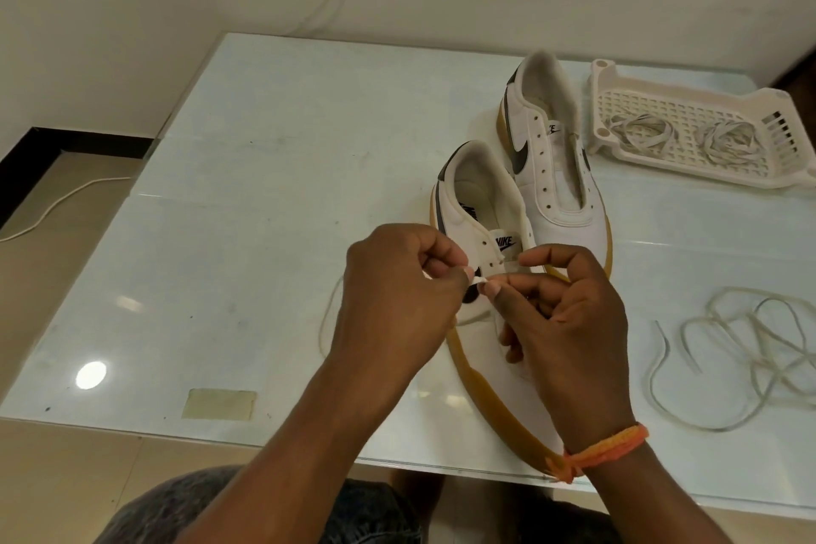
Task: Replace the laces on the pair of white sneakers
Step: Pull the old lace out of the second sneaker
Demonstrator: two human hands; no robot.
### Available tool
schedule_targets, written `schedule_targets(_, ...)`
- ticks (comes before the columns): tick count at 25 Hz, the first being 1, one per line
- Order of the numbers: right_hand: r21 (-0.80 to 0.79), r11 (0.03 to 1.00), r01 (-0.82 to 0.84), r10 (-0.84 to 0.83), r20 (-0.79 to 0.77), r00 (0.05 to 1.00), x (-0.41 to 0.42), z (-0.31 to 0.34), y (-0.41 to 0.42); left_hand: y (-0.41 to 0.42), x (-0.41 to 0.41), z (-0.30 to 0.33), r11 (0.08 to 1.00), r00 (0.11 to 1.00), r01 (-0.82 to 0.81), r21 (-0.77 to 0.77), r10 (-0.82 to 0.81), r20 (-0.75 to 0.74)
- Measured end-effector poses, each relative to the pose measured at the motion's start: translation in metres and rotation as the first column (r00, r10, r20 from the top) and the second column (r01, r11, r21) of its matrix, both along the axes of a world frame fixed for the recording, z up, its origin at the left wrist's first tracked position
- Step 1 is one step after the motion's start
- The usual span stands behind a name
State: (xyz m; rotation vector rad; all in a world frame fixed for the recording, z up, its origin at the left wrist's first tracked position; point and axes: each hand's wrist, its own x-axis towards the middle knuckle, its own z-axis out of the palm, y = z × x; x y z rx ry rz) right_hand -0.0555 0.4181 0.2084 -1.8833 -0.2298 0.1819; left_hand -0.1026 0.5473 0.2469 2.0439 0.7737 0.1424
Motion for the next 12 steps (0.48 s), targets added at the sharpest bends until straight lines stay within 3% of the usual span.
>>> schedule_targets(6,0.060,0.998,0.000,0.003,-0.042,0.999,0.0028,0.0046,-0.0014,-0.0050,0.0030,-0.0043,0.993,0.998,0.068,-0.094,-0.069,-0.006)
schedule_targets(12,0.084,0.996,-0.026,0.029,-0.033,0.999,0.0037,0.0052,-0.0018,-0.0075,0.0076,-0.0045,0.993,0.992,0.117,0.003,-0.117,-0.046)
